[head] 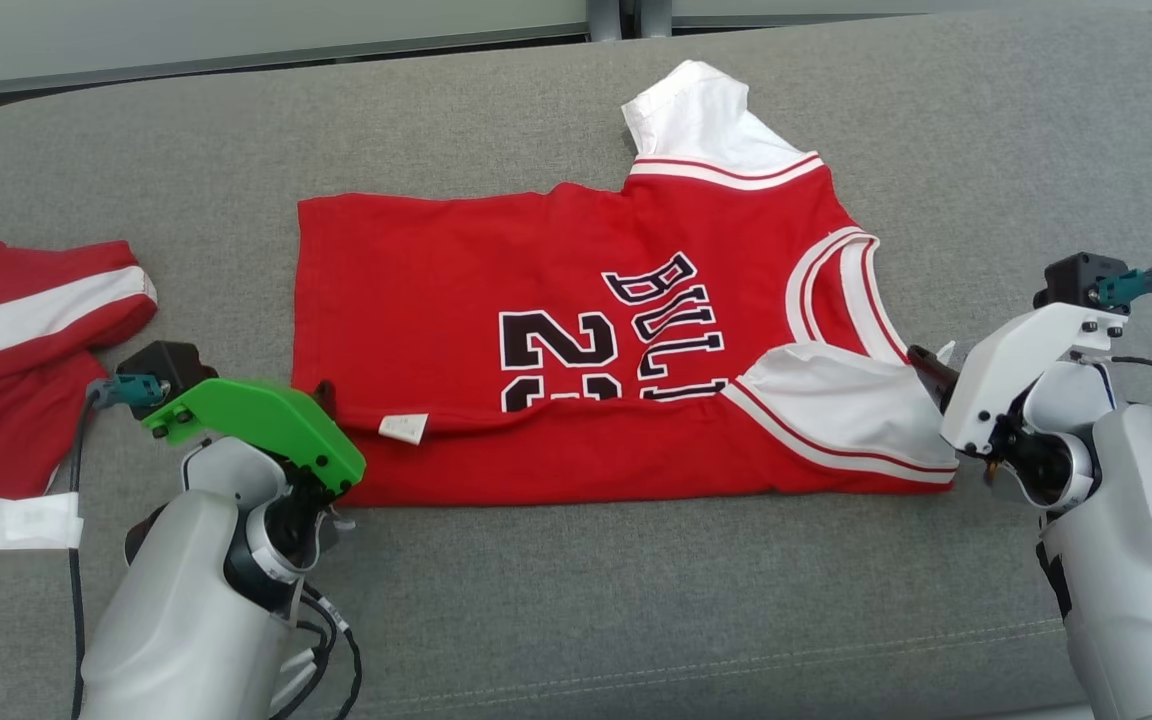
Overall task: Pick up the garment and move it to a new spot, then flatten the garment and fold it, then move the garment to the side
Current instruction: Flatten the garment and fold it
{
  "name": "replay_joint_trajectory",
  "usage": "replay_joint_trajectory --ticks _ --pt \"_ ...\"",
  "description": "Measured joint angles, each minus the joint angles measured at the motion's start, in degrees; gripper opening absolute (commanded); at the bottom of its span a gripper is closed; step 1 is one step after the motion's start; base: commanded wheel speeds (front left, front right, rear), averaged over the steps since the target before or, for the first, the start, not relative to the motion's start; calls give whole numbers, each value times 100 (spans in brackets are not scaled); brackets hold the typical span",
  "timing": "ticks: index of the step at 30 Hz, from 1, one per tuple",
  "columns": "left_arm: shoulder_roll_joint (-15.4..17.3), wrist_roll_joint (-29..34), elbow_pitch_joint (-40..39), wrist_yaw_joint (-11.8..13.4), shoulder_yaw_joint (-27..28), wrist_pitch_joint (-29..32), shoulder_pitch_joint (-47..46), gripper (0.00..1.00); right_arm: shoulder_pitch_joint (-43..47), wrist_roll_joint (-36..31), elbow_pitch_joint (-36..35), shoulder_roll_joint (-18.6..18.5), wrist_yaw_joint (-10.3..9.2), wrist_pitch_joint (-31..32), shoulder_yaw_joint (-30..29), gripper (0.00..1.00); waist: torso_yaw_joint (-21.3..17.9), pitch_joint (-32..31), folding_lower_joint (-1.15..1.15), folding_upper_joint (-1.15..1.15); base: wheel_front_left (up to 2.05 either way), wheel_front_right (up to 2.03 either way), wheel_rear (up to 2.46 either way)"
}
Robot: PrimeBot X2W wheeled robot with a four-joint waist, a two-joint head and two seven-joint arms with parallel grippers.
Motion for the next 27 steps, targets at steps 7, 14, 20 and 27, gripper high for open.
replay_joint_trajectory --ticks 7,14,20,27 --pt "-123 -51 171 -147 104 -364 -221 100 -324 52 240 -4 0 -493 26 100 -11 54 0 0 0 0 0" --pt "-70 37 243 -361 102 -716 -238 100 -428 216 154 -167 1 -1043 226 100 -26 34 0 0 0 0 0" --pt "105 212 -35 -511 89 -1140 82 100 -251 324 -264 -441 0 -1469 366 100 -27 -51 0 0 0 0 0" --pt "202 354 -514 -587 -37 -1538 710 100 402 416 -955 -620 0 -1823 167 100 14 -210 0 0 0 0 0"
